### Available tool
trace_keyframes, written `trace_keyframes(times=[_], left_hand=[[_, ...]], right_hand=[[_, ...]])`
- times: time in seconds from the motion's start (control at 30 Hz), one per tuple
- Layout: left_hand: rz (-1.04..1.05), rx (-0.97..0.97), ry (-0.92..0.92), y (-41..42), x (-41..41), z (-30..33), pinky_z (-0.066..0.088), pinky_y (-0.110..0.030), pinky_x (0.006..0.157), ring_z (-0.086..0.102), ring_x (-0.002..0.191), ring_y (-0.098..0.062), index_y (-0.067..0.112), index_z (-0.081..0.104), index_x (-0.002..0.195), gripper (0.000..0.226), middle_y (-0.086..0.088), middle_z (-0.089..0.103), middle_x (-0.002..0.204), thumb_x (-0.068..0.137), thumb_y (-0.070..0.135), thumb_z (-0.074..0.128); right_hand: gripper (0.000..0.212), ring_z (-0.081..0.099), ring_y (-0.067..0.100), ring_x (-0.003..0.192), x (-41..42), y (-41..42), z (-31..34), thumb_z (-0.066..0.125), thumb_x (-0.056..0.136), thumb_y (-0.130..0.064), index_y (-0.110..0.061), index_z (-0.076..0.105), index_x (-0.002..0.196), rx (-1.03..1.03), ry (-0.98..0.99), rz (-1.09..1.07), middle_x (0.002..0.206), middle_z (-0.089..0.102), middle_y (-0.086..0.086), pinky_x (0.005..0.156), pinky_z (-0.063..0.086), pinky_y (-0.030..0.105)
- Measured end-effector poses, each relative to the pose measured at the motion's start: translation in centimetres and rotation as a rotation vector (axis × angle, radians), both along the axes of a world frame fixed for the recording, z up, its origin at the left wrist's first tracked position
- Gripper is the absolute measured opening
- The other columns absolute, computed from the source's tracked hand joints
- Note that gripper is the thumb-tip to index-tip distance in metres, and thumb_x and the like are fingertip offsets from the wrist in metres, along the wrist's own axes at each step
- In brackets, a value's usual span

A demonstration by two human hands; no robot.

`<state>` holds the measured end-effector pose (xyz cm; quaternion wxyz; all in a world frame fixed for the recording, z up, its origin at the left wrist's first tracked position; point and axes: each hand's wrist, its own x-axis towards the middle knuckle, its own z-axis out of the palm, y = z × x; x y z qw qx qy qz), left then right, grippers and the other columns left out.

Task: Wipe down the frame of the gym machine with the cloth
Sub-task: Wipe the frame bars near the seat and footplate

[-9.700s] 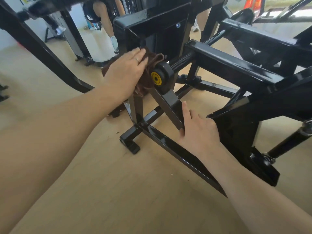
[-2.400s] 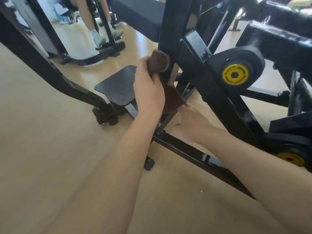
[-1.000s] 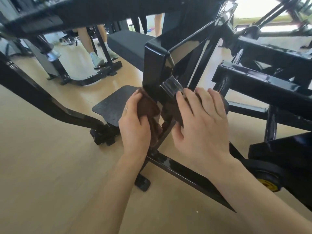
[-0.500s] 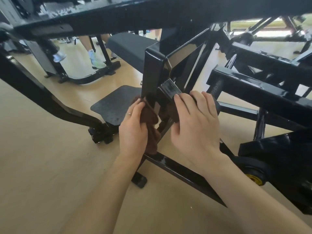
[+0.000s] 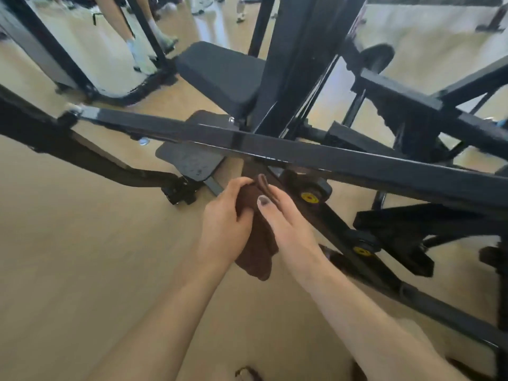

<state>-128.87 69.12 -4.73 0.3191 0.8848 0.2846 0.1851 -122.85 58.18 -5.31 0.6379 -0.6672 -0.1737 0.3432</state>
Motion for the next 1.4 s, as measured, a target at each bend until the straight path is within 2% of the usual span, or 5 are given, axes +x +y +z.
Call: trace_keyframes(times=[0.3, 0.97, 1.1, 1.23, 1.4], left_hand=[[-0.153, -0.207, 0.119, -5.2, -4.2, 11.8, 0.055, -0.023, 0.080, 0.064, 0.089, -0.001, 0.035, 0.063, 0.107, 0.031, 0.022, 0.068, 0.094, 0.089, 0.009, 0.065], [-0.229, -0.848, 0.341, -18.2, 10.5, 26.0, 0.053, -0.023, 0.087, 0.062, 0.109, -0.005, 0.026, 0.045, 0.138, 0.037, 0.007, 0.063, 0.126, 0.103, 0.025, 0.057], [-0.480, -0.416, 0.556, -18.9, 12.7, 24.5, 0.038, -0.039, 0.116, 0.043, 0.139, -0.015, 0.029, 0.020, 0.158, 0.073, 0.003, 0.039, 0.157, 0.099, 0.039, 0.061], [-0.781, 0.205, 0.958, -17.7, 13.0, 21.5, -0.001, -0.052, 0.127, 0.003, 0.157, -0.026, 0.029, -0.001, 0.162, 0.103, -0.004, 0.013, 0.170, 0.089, 0.061, 0.064], [-0.794, 0.308, 1.103, -17.3, 12.5, 18.5, 0.005, -0.050, 0.126, 0.016, 0.153, -0.032, 0.026, 0.011, 0.161, 0.077, -0.012, 0.024, 0.165, 0.101, 0.055, 0.047]], right_hand=[[0.062, 0.053, 0.008, 0.126, -4.3, -7.0, 10.7, 0.054, 0.076, -0.087, -0.052, 0.053, 0.128, -0.185, 0.120, -0.019, 0.139, 0.047, -0.009, 0.104, 0.051, 0.035], [0.025, 0.062, 0.013, 0.085, 8.6, -20.9, 26.9, 0.059, 0.100, -0.049, -0.025, 0.056, 0.093, -0.552, 0.004, -0.386, 0.089, 0.064, -0.005, 0.076, 0.052, 0.031], [0.024, 0.057, 0.019, 0.105, 12.4, -23.6, 24.2, 0.053, 0.104, -0.044, -0.024, 0.058, 0.116, -0.899, -0.330, -0.261, 0.113, 0.059, -0.001, 0.093, 0.052, 0.039], [0.049, 0.024, 0.031, 0.151, 13.6, -25.2, 20.9, 0.030, 0.110, -0.042, -0.018, 0.044, 0.150, -1.316, -0.598, 0.166, 0.161, 0.034, 0.009, 0.125, 0.019, 0.047], [0.054, 0.052, 0.027, 0.132, 12.9, -26.0, 20.2, 0.027, 0.110, -0.040, -0.032, 0.017, 0.163, -1.003, -0.499, 0.279, 0.161, 0.035, 0.004, 0.106, 0.049, 0.038]])
